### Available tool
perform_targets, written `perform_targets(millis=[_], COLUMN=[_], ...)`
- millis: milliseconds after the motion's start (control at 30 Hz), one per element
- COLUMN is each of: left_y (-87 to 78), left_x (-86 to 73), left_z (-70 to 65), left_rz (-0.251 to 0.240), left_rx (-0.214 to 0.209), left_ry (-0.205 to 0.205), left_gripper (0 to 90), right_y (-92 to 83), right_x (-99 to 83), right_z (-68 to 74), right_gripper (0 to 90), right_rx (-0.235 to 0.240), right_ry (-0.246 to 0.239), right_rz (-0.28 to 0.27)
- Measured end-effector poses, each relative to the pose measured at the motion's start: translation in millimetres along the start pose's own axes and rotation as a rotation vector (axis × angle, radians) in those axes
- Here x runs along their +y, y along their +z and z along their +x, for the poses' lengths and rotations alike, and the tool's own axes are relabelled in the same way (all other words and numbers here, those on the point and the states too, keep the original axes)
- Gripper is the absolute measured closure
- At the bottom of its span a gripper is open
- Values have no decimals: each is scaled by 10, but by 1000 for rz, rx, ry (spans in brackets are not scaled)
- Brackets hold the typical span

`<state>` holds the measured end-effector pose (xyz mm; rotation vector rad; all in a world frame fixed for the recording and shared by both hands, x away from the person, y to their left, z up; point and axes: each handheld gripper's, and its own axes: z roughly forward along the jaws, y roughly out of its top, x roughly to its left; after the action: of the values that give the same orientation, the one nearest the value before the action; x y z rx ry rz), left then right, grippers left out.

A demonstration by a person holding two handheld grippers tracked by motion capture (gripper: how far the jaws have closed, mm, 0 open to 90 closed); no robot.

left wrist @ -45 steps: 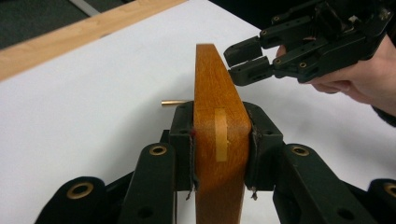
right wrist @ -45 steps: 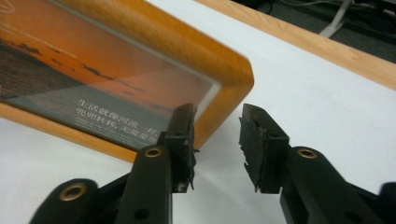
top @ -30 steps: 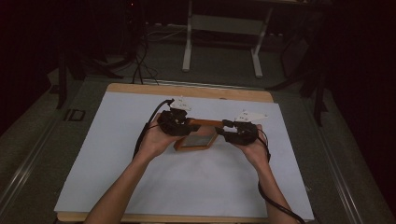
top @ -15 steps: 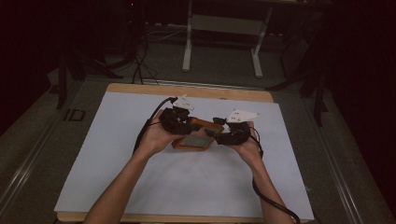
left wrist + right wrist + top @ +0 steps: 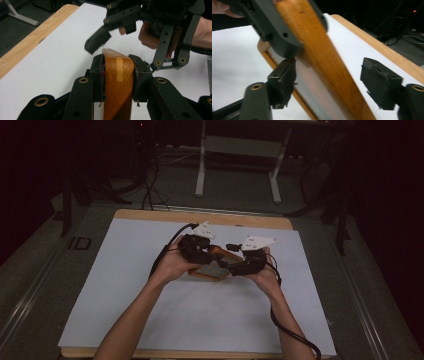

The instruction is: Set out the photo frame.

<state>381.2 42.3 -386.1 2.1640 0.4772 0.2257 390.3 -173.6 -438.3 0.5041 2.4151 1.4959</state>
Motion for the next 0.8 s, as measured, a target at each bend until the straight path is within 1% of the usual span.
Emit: perform_targets(millis=[33, 100, 133, 200, 233, 267, 433, 500, 567, 600, 633, 700, 800], left_y=[15, 36, 41, 39, 43, 44, 58, 57, 55, 45, 39, 21, -17], left_x=[4, 5, 4, 5, 0, -2, 11, 8, 6, 2, -1, -10, -24], left_z=[12, 41, 57, 93, 109, 126, 125, 135, 142, 144, 141, 148, 155], left_rz=[-8, -26, -38, -57, -70, -71, -75, -85, -88, -96, -100, -112, -131], left_rx=[-9, -26, -27, -32, -43, -54, -41, -48, -50, -33, -30, -38, -33], left_ry=[-13, -46, -64, -92, -110, -117, -127, -143, -146, -148, -155, -154, -160], left_gripper=[676, 664, 652, 622, 604, 596, 554, 540, 522, 468, 454, 439, 427], right_y=[3, -5, -21, -62, -91, -106, -142, -153, -153, -161, -167, -179, -200], right_x=[-6, -21, -28, -45, -56, -64, -79, -86, -86, -93, -99, -110, -126], right_z=[1, 10, 3, -20, -28, -28, -15, -4, -4, -6, -12, -20, -13], right_gripper=[334, 355, 385, 483, 521, 540, 603, 625, 625, 638, 642, 645, 655], right_rx=[8, -15, -19, -11, -4, -4, -5, -8, -8, -22, -22, -19, -29], right_ry=[-4, -11, -9, 0, 2, 0, -25, -41, -41, -45, -42, -41, -43], right_rz=[8, 14, 13, 8, 5, 8, 22, 21, 21, 22, 23, 21, 23])
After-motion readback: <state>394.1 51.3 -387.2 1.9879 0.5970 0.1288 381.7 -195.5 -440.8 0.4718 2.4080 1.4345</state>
